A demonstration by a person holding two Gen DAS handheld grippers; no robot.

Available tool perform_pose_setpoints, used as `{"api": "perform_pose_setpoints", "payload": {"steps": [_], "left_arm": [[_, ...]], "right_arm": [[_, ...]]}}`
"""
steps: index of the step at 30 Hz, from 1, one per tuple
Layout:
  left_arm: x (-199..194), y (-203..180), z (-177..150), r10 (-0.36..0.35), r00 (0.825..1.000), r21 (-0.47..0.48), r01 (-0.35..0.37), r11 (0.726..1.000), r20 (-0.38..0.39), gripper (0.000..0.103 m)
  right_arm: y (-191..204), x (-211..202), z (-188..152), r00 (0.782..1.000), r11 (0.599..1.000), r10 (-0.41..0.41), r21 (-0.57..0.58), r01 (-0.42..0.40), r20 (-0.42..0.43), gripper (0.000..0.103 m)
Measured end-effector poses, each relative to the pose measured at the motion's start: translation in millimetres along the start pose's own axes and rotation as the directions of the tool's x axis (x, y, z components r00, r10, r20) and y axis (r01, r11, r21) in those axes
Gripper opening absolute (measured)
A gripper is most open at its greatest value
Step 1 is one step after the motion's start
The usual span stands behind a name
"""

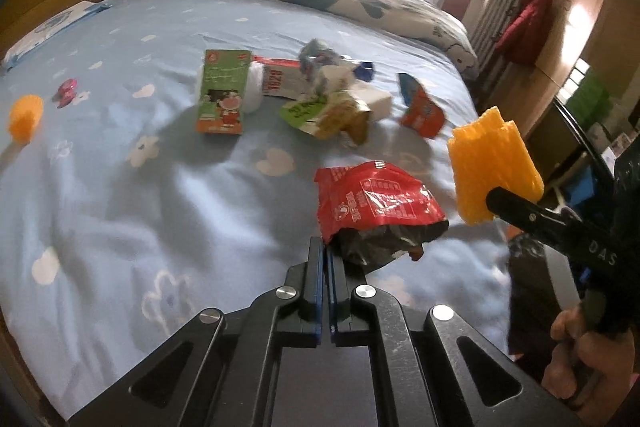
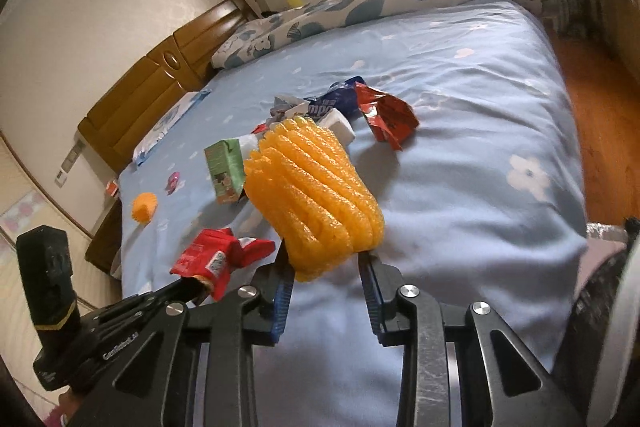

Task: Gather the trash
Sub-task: 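Carry red wrapper and orange cup to the bin and release both inside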

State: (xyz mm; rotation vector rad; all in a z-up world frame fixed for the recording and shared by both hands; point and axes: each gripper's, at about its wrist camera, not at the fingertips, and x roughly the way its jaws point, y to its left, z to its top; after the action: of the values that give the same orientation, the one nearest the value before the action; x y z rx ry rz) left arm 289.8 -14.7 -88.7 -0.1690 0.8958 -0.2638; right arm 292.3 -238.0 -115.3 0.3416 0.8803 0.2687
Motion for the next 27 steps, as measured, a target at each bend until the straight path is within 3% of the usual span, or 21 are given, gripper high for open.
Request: {"api": "perform_pose_setpoints", "payload": {"steps": [14,27], "left_arm": [[-31,-60,-17,-0.106,0.994,0.125,0.104,0.987,0.006,0.0],[-30,-138,-26,-0.205,0.978,0.246,0.209,0.946,-0.045,0.0]], "right_arm": [[-28,-93,-34,0.995,0.998,-0.05,0.045,0.047,0.081,0.032],[-87,-160,-53,0.972,0.974,-0.196,0.139,0.178,0.133,0.032]]}}
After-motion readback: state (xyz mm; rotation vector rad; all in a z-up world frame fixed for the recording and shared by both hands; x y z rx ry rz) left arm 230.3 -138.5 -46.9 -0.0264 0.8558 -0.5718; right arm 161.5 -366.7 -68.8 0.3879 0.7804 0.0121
